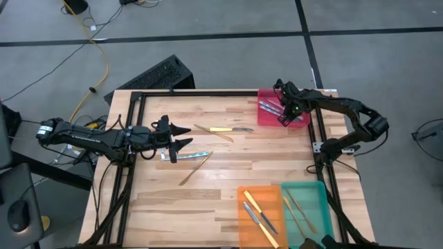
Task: Sort silverware by color (type)
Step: Put the gold knife into the orange bin
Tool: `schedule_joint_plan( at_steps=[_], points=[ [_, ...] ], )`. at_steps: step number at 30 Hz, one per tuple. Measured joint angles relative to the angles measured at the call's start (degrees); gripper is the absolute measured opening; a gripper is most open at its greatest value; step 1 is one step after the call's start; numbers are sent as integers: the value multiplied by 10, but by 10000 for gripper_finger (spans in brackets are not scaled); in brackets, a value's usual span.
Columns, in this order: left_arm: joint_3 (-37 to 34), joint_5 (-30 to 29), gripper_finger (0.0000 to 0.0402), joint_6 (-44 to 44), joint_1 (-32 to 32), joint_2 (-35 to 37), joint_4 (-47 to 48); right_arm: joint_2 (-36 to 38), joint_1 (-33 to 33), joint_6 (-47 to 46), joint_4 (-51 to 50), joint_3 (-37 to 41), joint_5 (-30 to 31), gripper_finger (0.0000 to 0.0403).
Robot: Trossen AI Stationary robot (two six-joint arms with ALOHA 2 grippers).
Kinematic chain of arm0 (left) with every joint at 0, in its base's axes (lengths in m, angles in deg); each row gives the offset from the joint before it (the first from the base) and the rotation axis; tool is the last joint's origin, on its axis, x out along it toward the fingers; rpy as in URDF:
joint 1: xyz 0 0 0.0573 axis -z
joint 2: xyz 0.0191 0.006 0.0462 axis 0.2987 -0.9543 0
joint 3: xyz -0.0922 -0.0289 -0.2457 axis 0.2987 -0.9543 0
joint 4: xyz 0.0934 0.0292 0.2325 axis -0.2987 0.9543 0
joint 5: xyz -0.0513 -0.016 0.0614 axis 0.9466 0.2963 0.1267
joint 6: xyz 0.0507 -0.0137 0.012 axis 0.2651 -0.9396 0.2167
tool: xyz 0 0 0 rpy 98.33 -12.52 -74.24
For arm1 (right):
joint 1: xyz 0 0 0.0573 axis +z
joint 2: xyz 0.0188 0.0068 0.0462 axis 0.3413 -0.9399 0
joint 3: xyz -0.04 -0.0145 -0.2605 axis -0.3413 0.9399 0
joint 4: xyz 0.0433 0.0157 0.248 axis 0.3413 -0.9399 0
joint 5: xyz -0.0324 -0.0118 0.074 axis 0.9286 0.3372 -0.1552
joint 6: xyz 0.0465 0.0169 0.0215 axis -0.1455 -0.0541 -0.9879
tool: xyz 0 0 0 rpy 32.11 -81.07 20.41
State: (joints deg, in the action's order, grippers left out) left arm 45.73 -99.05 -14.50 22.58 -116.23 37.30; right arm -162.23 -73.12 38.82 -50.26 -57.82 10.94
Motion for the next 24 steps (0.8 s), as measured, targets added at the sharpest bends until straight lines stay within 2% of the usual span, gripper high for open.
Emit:
schedule_joint_plan(
  at_steps=[8, 15, 20, 24],
  points=[
    [0, 65, 180, 8, -37, -5, 16, 55, 21, -9, -56, -43, -12, 136],
    [0, 146, 180, 44, -81, -49, 27, 130, 74, -62, -84, -63, -94, 136],
    [0, 168, 180, 68, -99, -95, 16, 190, 155, -131, -102, -63, -144, 136],
    [0, 169, 180, 87, -111, -132, -2, 232, 254, -210, -101, -63, -157, 136]
  ],
)
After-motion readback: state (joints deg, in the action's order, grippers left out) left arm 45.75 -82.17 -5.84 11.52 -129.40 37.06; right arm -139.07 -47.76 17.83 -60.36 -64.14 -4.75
